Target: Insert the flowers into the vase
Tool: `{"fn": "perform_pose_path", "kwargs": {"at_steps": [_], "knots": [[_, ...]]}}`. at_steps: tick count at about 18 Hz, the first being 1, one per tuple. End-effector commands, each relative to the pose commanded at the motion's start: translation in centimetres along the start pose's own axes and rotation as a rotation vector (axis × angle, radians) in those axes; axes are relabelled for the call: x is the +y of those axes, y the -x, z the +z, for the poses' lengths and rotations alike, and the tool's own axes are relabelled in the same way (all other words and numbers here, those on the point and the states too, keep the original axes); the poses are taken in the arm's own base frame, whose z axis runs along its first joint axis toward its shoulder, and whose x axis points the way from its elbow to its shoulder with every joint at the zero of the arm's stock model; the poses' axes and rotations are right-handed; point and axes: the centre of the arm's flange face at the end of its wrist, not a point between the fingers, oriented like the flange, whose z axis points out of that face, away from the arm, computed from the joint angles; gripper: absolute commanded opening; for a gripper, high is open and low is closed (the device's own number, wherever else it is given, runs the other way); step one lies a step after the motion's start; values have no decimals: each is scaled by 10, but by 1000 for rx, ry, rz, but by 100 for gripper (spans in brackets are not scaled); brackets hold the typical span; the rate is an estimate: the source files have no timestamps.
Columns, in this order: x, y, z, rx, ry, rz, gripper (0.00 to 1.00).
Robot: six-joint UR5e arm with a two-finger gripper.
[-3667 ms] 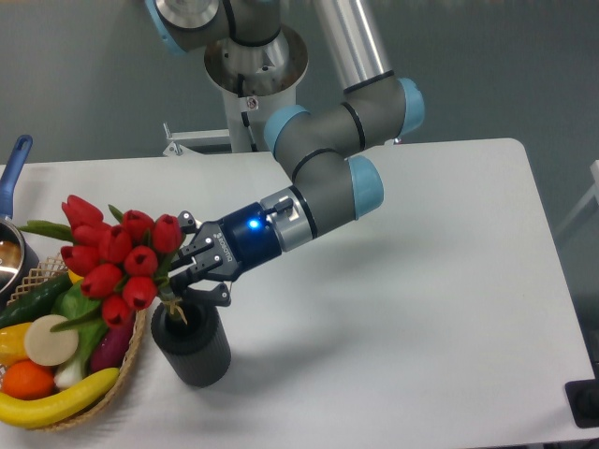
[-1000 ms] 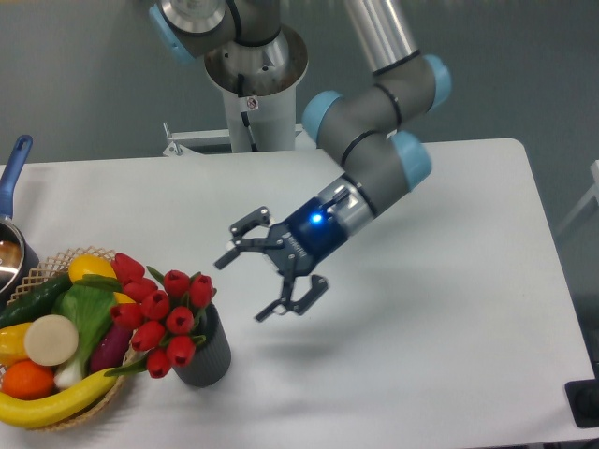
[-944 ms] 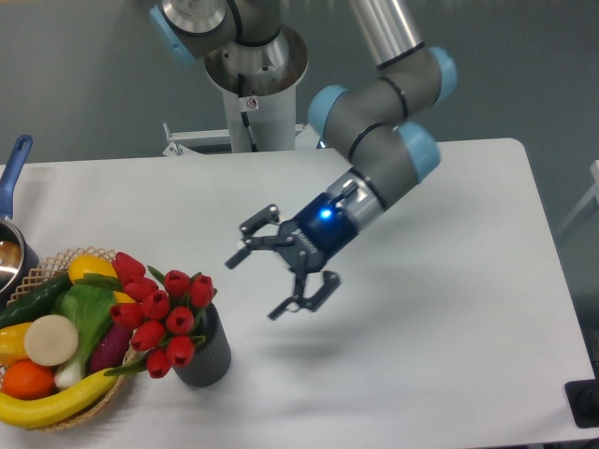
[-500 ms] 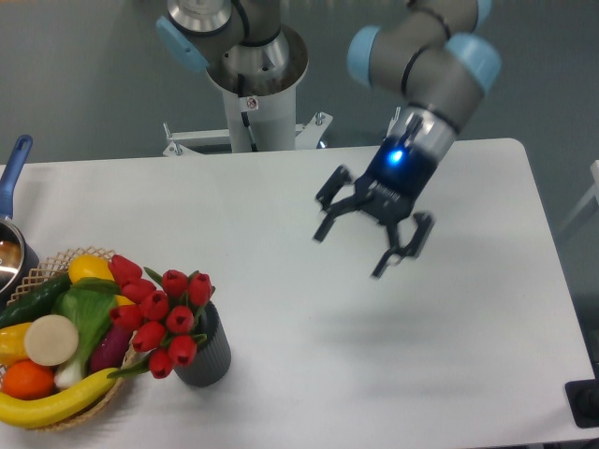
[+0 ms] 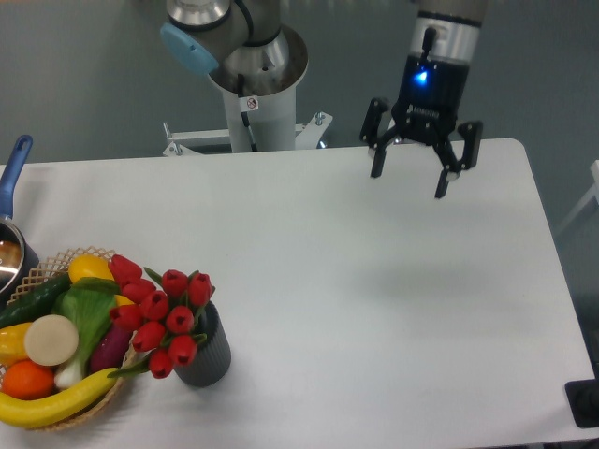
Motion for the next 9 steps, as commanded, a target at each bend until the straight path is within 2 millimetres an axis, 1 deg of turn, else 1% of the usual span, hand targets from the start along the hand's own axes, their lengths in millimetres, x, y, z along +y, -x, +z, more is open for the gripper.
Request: {"fn": "perform_pose_path", "kwargs": {"at_steps": [2, 5, 9], "knots": [[4, 2, -9, 32, 30, 68, 100], [11, 1, -16, 87, 96, 163, 100], [15, 2, -20, 96, 132, 186, 100]]}}
